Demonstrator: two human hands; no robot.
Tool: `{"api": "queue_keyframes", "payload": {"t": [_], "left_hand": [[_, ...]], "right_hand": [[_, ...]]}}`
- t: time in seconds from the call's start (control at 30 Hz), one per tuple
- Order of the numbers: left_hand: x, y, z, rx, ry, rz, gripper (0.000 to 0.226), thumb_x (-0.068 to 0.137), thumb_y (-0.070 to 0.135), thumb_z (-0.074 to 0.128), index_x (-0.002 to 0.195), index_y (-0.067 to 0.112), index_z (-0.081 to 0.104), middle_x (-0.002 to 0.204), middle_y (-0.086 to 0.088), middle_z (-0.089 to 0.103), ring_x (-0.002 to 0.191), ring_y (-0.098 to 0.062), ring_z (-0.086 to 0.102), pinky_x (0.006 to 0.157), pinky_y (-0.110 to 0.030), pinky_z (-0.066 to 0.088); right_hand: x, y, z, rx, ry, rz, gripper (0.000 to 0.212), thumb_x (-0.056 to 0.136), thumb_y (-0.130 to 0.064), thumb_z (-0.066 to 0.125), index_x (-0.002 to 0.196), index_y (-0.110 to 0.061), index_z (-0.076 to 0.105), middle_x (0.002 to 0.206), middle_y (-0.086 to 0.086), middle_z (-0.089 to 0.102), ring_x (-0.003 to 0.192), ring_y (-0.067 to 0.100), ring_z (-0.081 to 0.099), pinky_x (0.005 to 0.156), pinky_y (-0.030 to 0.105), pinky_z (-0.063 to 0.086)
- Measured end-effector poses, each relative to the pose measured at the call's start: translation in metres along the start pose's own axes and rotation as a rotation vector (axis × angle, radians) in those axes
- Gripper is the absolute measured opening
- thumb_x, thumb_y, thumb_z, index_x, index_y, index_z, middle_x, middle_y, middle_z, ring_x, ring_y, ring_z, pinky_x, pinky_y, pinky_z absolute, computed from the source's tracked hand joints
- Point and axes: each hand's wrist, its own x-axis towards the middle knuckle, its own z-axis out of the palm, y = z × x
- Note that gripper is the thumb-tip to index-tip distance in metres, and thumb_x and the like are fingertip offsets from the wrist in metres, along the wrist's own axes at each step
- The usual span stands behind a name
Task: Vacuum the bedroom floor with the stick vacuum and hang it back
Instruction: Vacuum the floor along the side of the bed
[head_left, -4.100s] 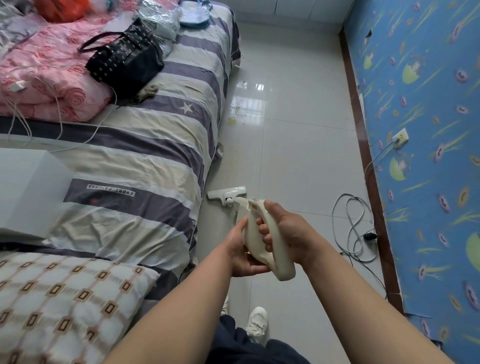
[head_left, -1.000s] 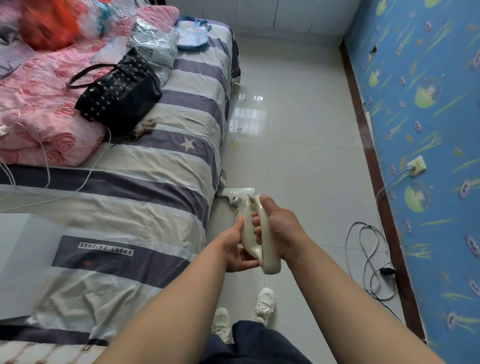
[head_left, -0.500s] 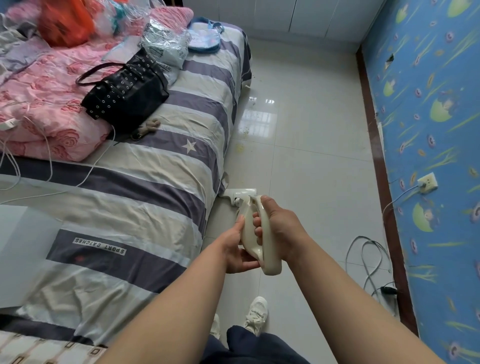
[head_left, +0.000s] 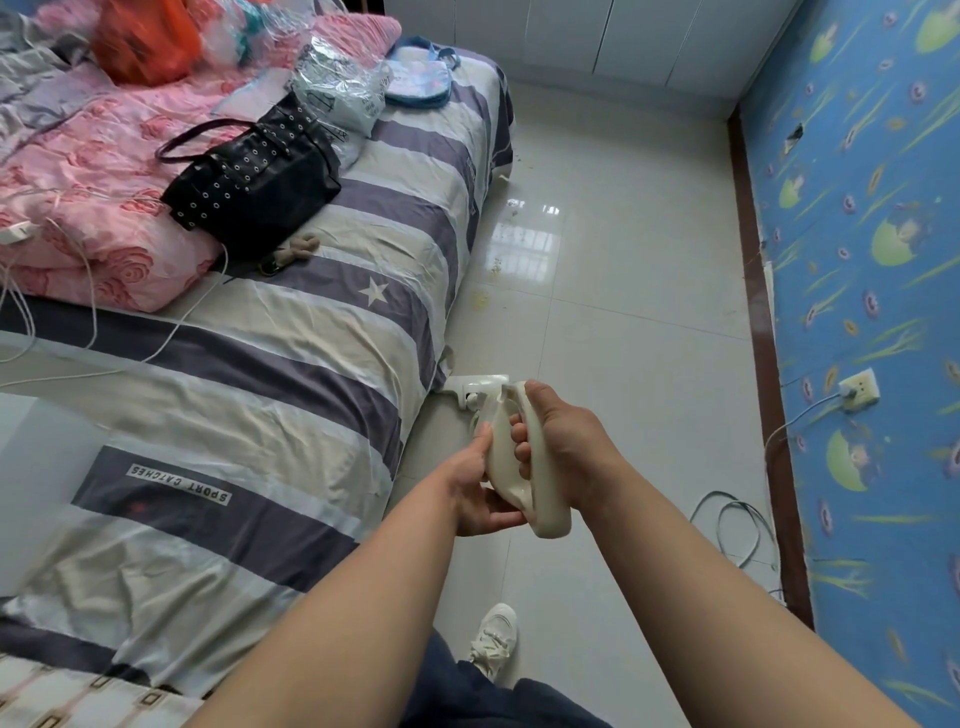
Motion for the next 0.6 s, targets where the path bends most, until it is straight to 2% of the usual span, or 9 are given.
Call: {"api": "queue_keyframes", "payload": {"t": [0.13, 0.3, 0.43, 0.6], "left_hand": [[0.006, 0.002, 0.002, -0.013, 0.006, 0.006, 0.069, 0.089, 0.07, 0.045, 0.114, 0.007, 0.062, 0.097, -0.017, 0.068, 0.088, -0.031, 0.068, 0.071, -0.048, 0.057], [0.009, 0.015, 0.002, -0.007, -0.003, 0.015, 0.067, 0.09, 0.069, 0.044, 0.11, 0.008, 0.062, 0.09, -0.015, 0.068, 0.086, -0.03, 0.068, 0.073, -0.049, 0.056], [0.014, 0.032, 0.002, 0.002, -0.024, 0.007, 0.067, 0.089, 0.07, 0.044, 0.107, 0.007, 0.062, 0.089, -0.016, 0.068, 0.085, -0.03, 0.068, 0.067, -0.046, 0.059], [0.016, 0.055, 0.003, -0.005, -0.071, -0.01, 0.066, 0.092, 0.067, 0.043, 0.108, 0.006, 0.061, 0.098, -0.016, 0.066, 0.094, -0.032, 0.066, 0.077, -0.051, 0.055]], "right_hand": [[0.004, -0.001, -0.001, -0.016, 0.014, -0.017, 0.043, 0.098, -0.041, 0.057, 0.075, -0.004, 0.062, 0.054, 0.004, 0.056, 0.041, 0.015, 0.047, 0.042, 0.022, 0.041], [0.013, -0.01, 0.006, -0.023, 0.016, -0.021, 0.043, 0.099, -0.041, 0.057, 0.076, -0.004, 0.062, 0.055, 0.004, 0.056, 0.042, 0.015, 0.048, 0.043, 0.023, 0.041], [0.021, -0.022, 0.012, -0.022, 0.015, -0.008, 0.043, 0.098, -0.042, 0.057, 0.075, -0.005, 0.062, 0.055, 0.003, 0.055, 0.042, 0.015, 0.047, 0.043, 0.023, 0.041], [0.03, -0.043, 0.02, -0.052, 0.016, -0.001, 0.042, 0.098, -0.041, 0.057, 0.077, -0.006, 0.062, 0.054, 0.002, 0.056, 0.042, 0.014, 0.047, 0.043, 0.023, 0.04]]}}
